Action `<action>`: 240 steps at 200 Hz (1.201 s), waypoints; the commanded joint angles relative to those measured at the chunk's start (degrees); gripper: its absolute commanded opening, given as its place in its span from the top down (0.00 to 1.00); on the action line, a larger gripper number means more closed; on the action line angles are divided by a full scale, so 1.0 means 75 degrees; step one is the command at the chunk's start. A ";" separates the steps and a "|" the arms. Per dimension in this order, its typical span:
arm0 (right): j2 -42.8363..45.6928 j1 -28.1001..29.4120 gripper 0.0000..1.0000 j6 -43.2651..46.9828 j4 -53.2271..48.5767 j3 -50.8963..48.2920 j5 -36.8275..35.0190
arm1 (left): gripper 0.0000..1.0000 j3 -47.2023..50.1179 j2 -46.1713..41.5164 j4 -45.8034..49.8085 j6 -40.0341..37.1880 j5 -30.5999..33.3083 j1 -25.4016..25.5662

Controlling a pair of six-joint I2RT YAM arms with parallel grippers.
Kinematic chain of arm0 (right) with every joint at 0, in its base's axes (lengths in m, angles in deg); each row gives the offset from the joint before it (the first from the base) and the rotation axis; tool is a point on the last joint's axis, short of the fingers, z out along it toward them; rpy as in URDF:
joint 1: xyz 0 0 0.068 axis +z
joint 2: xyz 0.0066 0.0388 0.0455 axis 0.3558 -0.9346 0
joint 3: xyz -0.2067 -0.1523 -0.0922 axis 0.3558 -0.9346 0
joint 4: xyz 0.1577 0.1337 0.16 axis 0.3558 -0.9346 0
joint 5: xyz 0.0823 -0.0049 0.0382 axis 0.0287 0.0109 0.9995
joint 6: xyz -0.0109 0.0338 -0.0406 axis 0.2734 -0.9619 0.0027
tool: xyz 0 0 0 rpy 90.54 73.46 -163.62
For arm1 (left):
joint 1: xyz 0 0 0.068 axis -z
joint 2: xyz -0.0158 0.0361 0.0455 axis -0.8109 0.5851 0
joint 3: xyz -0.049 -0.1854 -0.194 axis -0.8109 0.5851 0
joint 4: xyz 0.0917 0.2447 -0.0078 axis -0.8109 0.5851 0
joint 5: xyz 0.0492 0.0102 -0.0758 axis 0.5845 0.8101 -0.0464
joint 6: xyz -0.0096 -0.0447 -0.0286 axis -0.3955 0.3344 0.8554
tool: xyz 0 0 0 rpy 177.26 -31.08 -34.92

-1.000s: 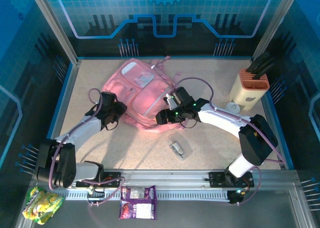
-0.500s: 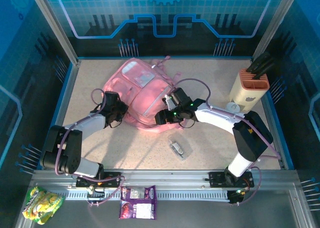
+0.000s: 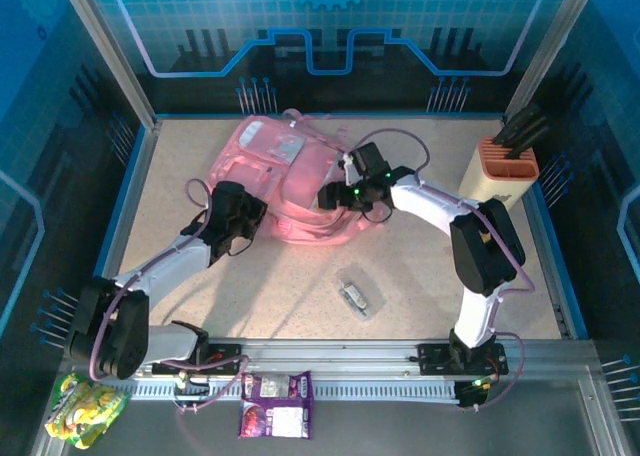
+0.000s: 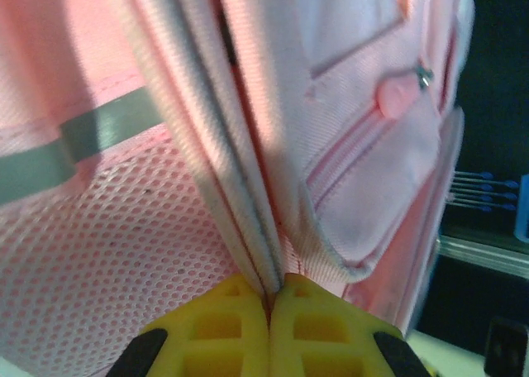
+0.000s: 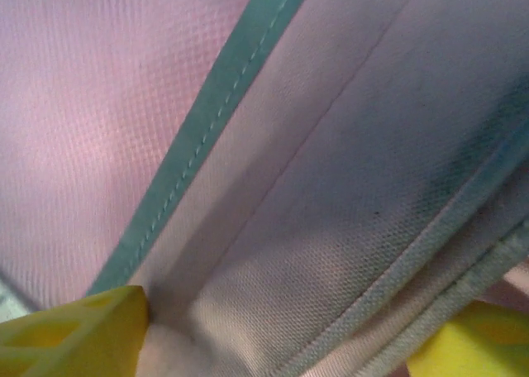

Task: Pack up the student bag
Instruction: Zip the student bag at the center of the table.

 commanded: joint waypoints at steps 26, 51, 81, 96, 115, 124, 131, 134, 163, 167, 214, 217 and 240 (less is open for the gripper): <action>0.0255 -0.0152 0.14 0.0948 -0.1037 0.0984 -0.0943 | 1.00 -0.0510 0.0074 -0.0093 0.0952 -0.0177 0.0841; 0.1277 -0.0114 0.12 0.1196 -0.1293 0.0049 -0.1566 | 1.00 -0.0446 0.0310 -0.0449 0.1543 -0.0131 0.0989; 0.2249 0.0377 0.15 0.1437 -0.1364 -0.1153 -0.1946 | 1.00 -0.0373 0.0390 -0.0622 0.2037 0.0036 0.1285; 0.2539 0.0803 0.18 0.1483 -0.0972 -0.1685 -0.1815 | 1.00 -0.0391 0.0422 -0.0706 0.2178 0.0146 0.1443; 0.2644 0.1376 0.23 0.1368 -0.0138 -0.2219 -0.1595 | 1.00 -0.0421 0.0474 -0.0776 0.2386 0.0181 0.1569; 0.2616 0.1575 0.26 0.1267 0.0312 -0.2411 -0.1405 | 1.00 -0.0431 0.0490 -0.0808 0.2452 0.0172 0.1597; 0.2593 0.1749 0.29 0.1159 0.0706 -0.2550 -0.1321 | 1.00 -0.0445 0.0495 -0.0829 0.2470 0.0147 0.1634; 0.2579 0.1802 0.31 0.1122 0.0871 -0.2611 -0.1290 | 1.00 -0.0464 0.0496 -0.0832 0.2480 0.0152 0.1637; 0.2243 0.2215 0.38 0.1086 0.2460 -0.3013 -0.1105 | 1.00 -0.0617 0.0657 -0.0866 0.2509 -0.0071 0.1664; 0.2166 0.2241 0.39 0.1090 0.2649 -0.3049 -0.1149 | 1.00 -0.0613 0.0661 -0.0948 0.2544 -0.0091 0.1664; 0.1334 0.2289 0.50 0.1186 0.3922 -0.2908 -0.1560 | 1.00 -0.0801 0.0427 -0.0560 0.2341 0.0025 0.1672; 0.1287 0.2294 0.50 0.1206 0.3939 -0.2892 -0.1667 | 1.00 -0.0772 0.0420 -0.0608 0.2366 0.0024 0.1678; 0.1038 0.2275 0.52 0.1326 0.4014 -0.2774 -0.2152 | 1.00 -0.0693 0.0407 -0.0873 0.2337 0.0034 0.1666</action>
